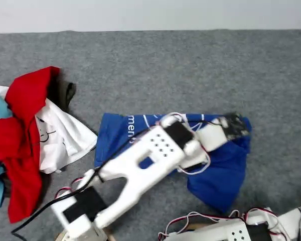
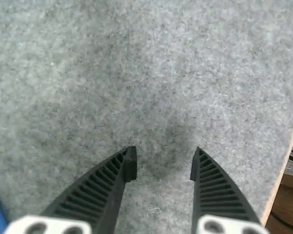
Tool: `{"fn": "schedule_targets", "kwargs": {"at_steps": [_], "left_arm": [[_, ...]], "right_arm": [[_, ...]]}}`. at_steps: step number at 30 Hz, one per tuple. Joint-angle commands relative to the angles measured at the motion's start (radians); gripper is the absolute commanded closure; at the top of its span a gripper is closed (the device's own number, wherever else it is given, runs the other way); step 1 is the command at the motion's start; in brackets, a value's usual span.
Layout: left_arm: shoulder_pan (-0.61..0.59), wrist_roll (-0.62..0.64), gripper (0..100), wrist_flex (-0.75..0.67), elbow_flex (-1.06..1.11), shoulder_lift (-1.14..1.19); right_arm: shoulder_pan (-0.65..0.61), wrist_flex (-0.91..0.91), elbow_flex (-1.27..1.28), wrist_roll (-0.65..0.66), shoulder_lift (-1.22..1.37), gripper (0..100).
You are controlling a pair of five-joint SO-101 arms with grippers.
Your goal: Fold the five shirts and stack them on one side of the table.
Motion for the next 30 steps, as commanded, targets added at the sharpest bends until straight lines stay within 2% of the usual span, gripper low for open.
{"fn": "schedule_targets", "kwargs": {"at_steps": [1, 13, 24, 26, 30], "left_arm": [[0.040, -0.038, 88, 0.026, -0.079, 0.063], [0.149, -0.046, 80, 0.040, -0.147, 0.224], [0.141, -0.046, 80, 0.040, -0.228, 0.402], [0.141, -0.046, 82, 0.040, -0.242, 0.420], [0.141, -0.046, 94, 0.040, -0.266, 0.443]], "right_arm": [[-0.012, -0.012, 0.015, 0.005, -0.008, 81.4], [-0.012, -0.012, 0.015, 0.005, -0.008, 81.4], [-0.012, -0.012, 0.015, 0.005, -0.008, 81.4], [-0.012, -0.012, 0.015, 0.005, -0.008, 81.4], [-0.012, -0.012, 0.015, 0.005, -0.008, 81.4]]}}
